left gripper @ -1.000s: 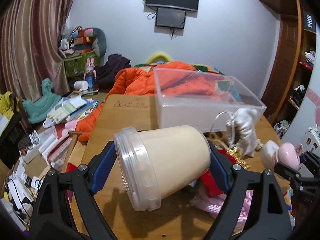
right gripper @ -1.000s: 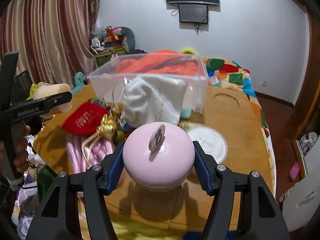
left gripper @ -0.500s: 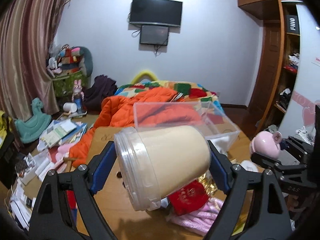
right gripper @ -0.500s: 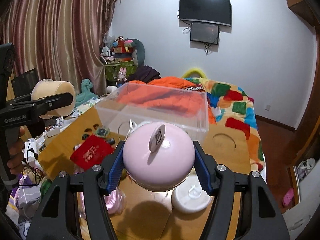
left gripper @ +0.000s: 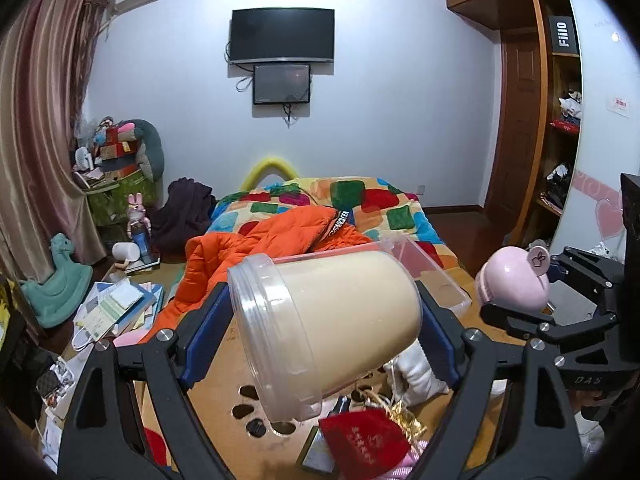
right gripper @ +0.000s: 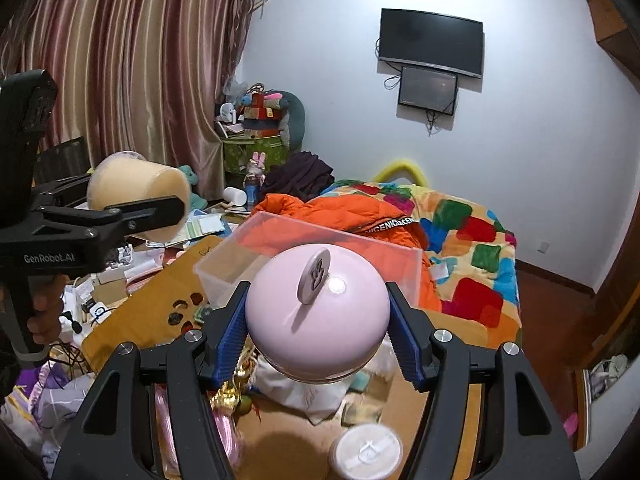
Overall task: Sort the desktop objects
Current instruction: 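Lower the beige jar into the bin and open the left gripper while the right releases the pink jar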
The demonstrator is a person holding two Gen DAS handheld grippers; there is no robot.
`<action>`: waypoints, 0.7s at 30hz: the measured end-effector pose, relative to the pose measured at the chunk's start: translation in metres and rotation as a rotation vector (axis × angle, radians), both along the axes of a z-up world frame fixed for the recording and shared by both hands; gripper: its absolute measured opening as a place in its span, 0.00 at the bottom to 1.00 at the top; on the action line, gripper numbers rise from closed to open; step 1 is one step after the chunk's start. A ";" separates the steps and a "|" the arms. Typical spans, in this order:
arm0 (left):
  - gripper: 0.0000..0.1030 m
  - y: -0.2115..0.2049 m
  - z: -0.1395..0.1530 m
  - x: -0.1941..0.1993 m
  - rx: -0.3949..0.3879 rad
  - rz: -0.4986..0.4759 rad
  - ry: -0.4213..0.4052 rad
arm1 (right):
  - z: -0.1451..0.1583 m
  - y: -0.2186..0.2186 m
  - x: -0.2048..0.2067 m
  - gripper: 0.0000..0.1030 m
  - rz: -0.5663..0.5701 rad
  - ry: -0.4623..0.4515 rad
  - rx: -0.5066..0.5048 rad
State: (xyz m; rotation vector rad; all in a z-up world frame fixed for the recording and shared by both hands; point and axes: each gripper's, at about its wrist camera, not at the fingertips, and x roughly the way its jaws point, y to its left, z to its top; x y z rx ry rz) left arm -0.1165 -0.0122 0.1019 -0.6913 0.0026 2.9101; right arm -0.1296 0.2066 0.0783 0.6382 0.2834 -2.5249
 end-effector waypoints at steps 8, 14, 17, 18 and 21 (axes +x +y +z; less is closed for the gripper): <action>0.83 0.000 0.002 -0.044 0.009 -0.007 -0.061 | 0.001 -0.007 -0.042 0.58 0.021 -0.048 0.020; 0.83 -0.005 -0.018 -0.077 0.010 -0.008 -0.141 | -0.009 -0.014 -0.085 0.58 0.016 -0.106 0.070; 0.83 -0.004 -0.027 -0.092 0.000 -0.010 -0.174 | -0.019 -0.019 -0.104 0.58 0.013 -0.136 0.099; 0.83 -0.003 -0.031 -0.096 -0.010 -0.010 -0.181 | -0.023 -0.022 -0.110 0.58 0.013 -0.140 0.118; 0.83 0.004 -0.039 -0.108 -0.048 -0.020 -0.200 | -0.031 -0.028 -0.124 0.58 0.023 -0.161 0.160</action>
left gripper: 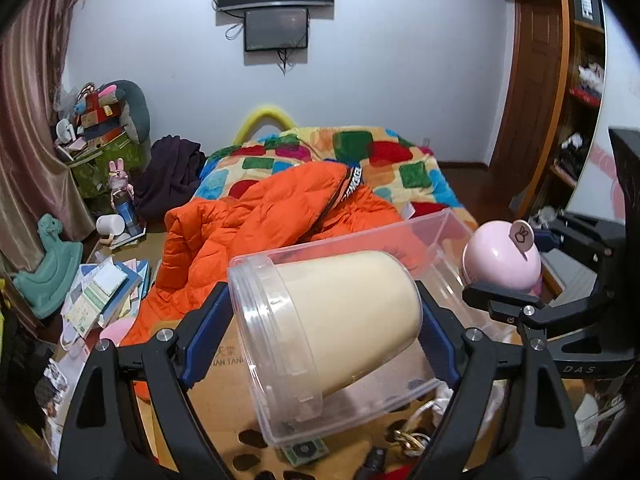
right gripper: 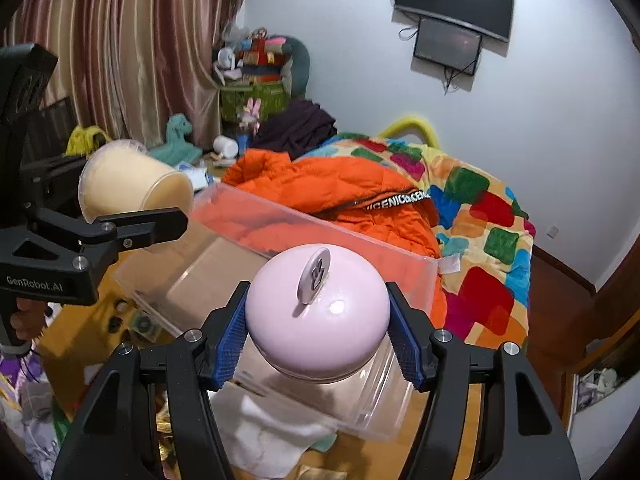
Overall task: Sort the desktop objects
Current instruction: 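Lower the beige jar into the bin and open the left gripper while the right releases the pink jar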
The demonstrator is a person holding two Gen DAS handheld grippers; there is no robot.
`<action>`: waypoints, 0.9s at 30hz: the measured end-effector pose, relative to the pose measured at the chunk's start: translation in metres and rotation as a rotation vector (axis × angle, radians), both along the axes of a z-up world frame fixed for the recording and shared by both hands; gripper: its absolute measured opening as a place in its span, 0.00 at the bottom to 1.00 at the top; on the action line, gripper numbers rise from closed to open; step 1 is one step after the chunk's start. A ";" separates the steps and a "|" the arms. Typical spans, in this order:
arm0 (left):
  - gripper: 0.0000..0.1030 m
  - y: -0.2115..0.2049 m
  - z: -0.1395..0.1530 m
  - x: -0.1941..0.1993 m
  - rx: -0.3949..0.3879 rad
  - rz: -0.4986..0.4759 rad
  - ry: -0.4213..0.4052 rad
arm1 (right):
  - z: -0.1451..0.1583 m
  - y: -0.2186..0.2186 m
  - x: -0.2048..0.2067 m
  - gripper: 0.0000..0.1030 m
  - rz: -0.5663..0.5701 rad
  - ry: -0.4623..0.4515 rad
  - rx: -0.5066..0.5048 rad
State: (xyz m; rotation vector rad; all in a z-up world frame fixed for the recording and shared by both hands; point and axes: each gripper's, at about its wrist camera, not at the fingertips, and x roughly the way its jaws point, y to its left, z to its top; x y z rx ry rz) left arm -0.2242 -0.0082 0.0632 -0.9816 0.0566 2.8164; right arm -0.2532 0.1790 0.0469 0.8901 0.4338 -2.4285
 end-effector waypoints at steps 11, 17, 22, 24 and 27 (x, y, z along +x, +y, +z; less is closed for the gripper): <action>0.83 0.013 -0.024 -0.042 -0.092 -0.068 -0.106 | -0.033 -0.015 -0.031 0.58 0.030 -0.085 0.108; 0.83 0.014 -0.037 -0.055 -0.115 -0.103 -0.171 | -0.049 -0.025 -0.046 0.58 0.051 -0.114 0.175; 0.83 0.021 -0.043 -0.056 -0.181 -0.133 -0.172 | -0.055 -0.034 -0.053 0.58 0.091 -0.147 0.189; 0.83 0.023 -0.047 -0.057 -0.199 -0.143 -0.184 | -0.057 -0.039 -0.053 0.58 0.107 -0.147 0.212; 0.83 0.023 -0.052 -0.059 -0.230 -0.147 -0.192 | -0.061 -0.043 -0.053 0.58 0.126 -0.161 0.233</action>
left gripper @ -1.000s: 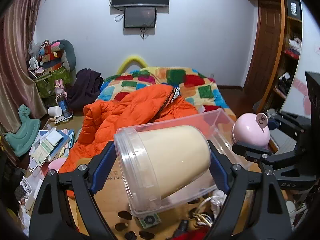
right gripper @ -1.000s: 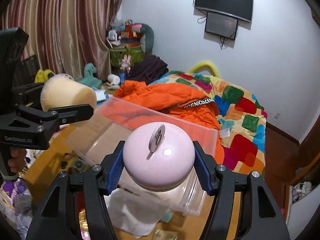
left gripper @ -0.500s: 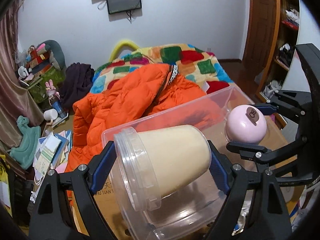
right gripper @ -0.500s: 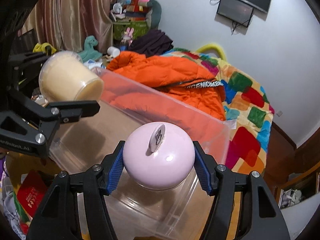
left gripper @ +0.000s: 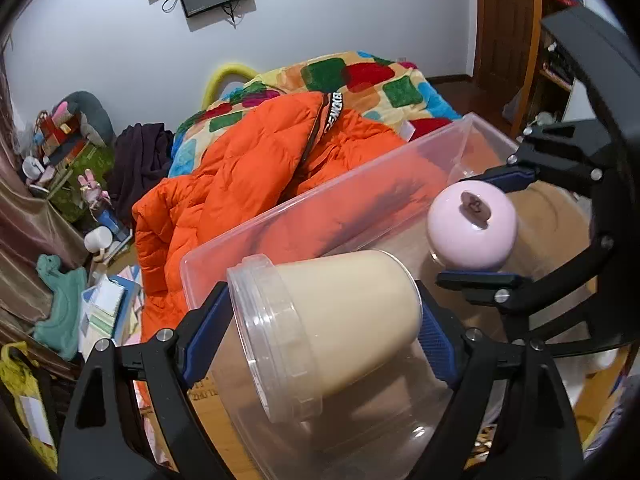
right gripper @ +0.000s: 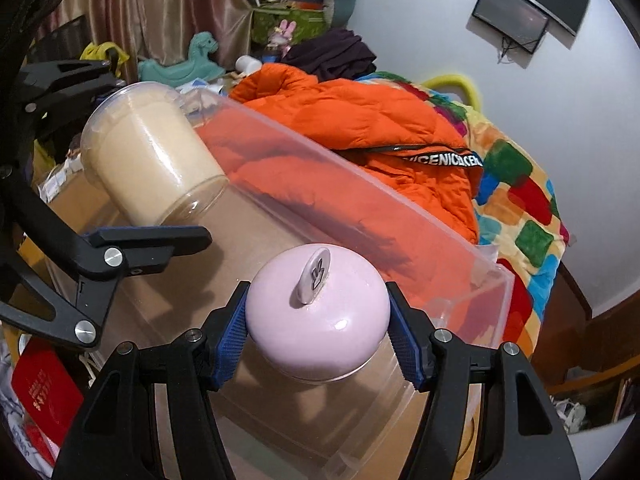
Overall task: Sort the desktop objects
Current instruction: 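Lower the beige jar into the bin and open the left gripper while the right releases the pink jar, then lift both grippers out of the clear bin and back over the table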
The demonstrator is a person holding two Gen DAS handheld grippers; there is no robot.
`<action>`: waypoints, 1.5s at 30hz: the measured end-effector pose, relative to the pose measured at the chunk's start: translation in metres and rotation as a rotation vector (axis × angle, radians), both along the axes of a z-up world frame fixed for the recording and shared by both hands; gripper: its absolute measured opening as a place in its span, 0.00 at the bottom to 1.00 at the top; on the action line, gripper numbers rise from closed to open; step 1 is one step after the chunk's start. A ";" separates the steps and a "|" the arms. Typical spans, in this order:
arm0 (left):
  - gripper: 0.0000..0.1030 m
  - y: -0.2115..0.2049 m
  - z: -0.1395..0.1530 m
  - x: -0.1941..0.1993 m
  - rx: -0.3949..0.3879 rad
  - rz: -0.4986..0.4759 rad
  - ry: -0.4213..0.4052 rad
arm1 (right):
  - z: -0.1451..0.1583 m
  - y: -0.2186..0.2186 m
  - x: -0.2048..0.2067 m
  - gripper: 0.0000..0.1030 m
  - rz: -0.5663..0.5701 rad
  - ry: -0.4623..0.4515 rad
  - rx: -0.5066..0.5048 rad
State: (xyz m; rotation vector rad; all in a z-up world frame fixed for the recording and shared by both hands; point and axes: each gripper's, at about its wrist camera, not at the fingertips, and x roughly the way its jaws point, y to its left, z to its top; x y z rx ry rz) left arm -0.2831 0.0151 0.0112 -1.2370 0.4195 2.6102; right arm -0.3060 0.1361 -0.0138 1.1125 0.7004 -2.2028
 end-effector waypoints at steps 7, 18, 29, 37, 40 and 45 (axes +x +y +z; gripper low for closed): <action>0.83 -0.004 -0.009 -0.006 -0.025 0.007 -0.015 | -0.006 -0.006 -0.002 0.58 0.010 -0.019 0.036; 0.83 0.001 0.008 0.005 -0.069 0.001 0.089 | -0.006 -0.011 0.001 0.60 -0.018 0.018 0.044; 0.89 -0.005 0.038 0.037 -0.074 0.037 0.150 | 0.033 -0.003 0.029 0.75 -0.066 0.131 0.013; 0.93 -0.011 0.072 0.078 -0.034 0.059 0.200 | 0.069 0.015 0.070 0.81 -0.111 0.212 -0.019; 0.94 -0.011 0.082 0.097 -0.033 0.059 0.227 | 0.082 0.023 0.088 0.83 -0.123 0.244 -0.033; 0.97 -0.012 0.093 0.130 -0.027 0.065 0.271 | 0.098 0.035 0.120 0.84 -0.143 0.289 -0.042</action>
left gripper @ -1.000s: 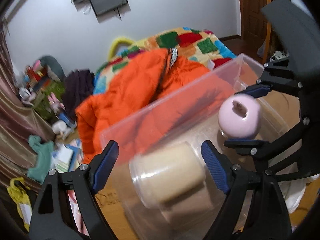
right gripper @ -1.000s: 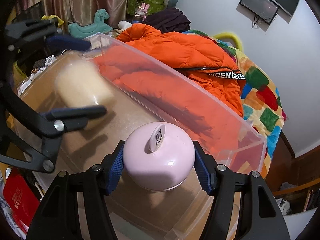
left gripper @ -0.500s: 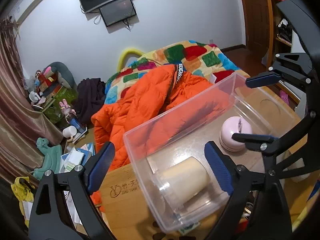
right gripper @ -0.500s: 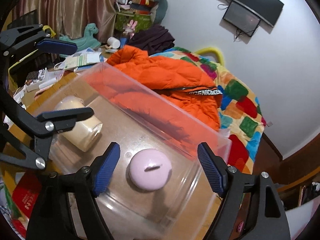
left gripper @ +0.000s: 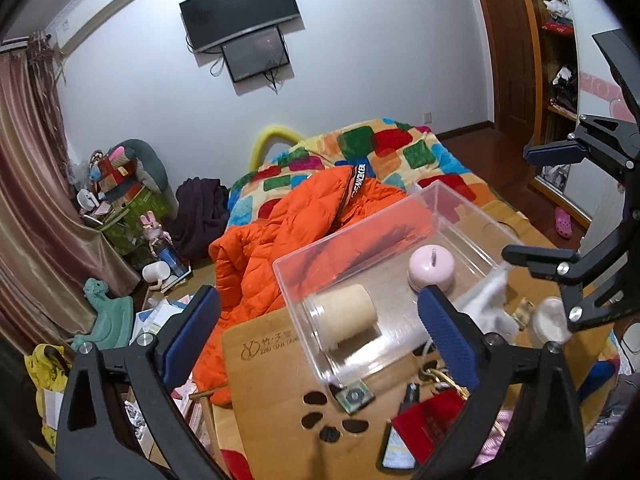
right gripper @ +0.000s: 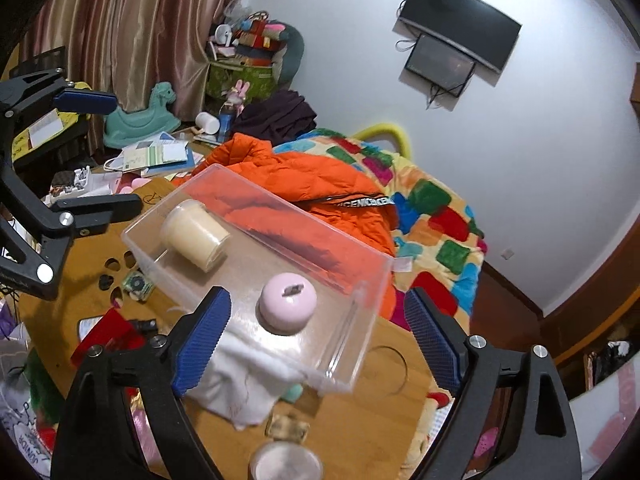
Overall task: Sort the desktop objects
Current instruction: 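Lift both grippers out of the clear bin and back over the table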
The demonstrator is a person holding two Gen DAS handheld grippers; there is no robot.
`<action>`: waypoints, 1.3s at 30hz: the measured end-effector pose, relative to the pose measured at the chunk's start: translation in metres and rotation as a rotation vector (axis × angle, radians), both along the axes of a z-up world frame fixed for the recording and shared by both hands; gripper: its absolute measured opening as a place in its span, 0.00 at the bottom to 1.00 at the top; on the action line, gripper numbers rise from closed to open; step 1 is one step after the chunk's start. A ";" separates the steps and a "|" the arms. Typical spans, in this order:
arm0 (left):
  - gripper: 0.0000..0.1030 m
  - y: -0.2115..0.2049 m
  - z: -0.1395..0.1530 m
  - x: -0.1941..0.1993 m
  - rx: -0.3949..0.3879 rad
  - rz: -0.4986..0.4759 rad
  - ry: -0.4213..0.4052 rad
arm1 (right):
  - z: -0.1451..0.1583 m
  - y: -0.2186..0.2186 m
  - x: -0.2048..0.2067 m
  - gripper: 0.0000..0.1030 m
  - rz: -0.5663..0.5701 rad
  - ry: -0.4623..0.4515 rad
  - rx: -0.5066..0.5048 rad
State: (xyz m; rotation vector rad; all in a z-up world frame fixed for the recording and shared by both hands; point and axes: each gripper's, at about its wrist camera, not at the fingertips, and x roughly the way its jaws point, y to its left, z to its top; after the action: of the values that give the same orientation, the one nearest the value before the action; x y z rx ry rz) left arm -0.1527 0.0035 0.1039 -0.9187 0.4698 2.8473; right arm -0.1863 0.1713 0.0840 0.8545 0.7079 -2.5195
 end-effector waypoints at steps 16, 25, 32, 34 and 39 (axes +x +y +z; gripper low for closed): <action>0.98 0.002 -0.021 0.058 0.097 0.038 -0.019 | 0.002 0.048 0.068 0.85 -0.038 0.034 -0.099; 0.98 0.016 -0.075 0.066 0.159 0.024 -0.106 | -0.030 0.082 0.079 0.89 -0.105 0.018 -0.109; 0.98 0.032 -0.105 0.071 0.185 0.055 -0.109 | -0.066 0.102 0.079 0.89 -0.143 -0.017 -0.108; 0.98 0.040 -0.109 0.072 0.173 0.060 -0.094 | -0.077 0.106 0.077 0.89 -0.149 -0.039 -0.114; 0.98 0.056 -0.121 0.068 0.121 0.066 -0.092 | -0.099 0.110 0.073 0.89 -0.148 -0.083 -0.141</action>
State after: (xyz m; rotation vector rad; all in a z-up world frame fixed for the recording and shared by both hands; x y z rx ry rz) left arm -0.0850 0.0593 -0.0173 -1.0545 0.2594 2.8391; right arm -0.1133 0.2809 -0.0153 0.9868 0.4494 -2.6094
